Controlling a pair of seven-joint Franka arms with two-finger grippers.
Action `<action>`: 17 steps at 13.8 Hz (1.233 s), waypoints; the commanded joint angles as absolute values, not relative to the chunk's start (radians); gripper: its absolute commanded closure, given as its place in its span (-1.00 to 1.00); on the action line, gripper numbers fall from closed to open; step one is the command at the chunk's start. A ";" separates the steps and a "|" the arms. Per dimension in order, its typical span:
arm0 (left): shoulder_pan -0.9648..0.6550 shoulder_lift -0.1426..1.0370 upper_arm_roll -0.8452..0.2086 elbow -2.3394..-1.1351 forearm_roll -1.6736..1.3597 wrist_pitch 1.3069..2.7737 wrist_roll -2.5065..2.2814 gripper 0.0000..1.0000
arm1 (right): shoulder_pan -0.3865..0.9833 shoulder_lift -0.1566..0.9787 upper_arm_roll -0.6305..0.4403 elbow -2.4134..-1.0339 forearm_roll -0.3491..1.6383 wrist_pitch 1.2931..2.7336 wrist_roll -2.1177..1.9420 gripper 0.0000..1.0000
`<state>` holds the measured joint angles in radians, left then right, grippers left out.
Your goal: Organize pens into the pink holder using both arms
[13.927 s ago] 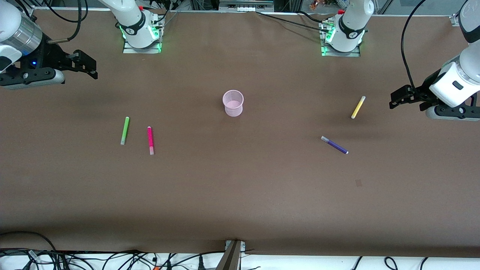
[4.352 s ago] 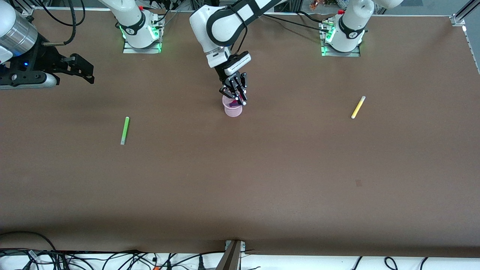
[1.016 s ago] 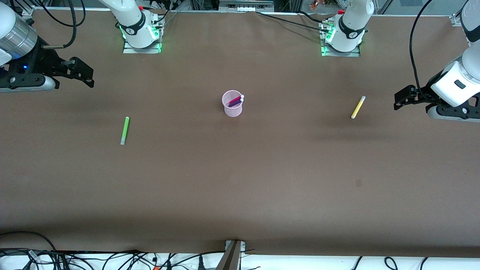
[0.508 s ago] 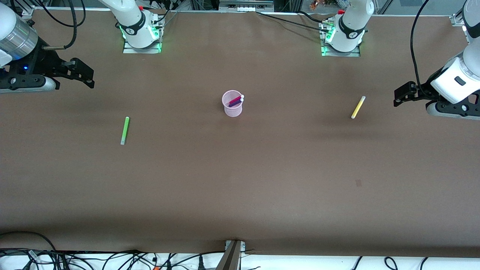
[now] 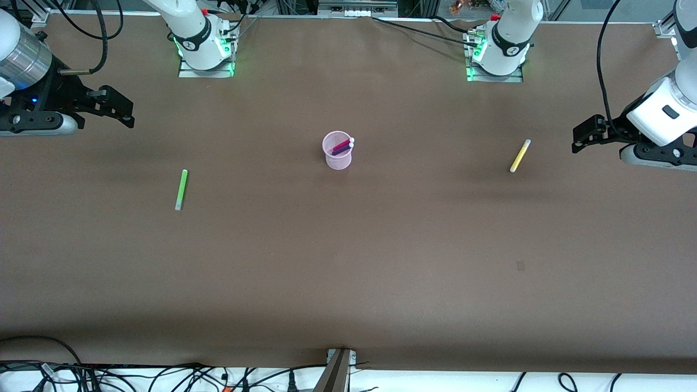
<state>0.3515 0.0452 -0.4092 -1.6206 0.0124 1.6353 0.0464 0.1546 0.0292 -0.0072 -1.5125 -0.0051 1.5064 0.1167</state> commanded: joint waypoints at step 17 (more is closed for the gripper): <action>0.094 0.038 -0.169 -1.609 -0.009 1.615 0.077 -1.00 | 0.160 0.040 0.003 -1.488 -0.023 1.497 0.117 -1.00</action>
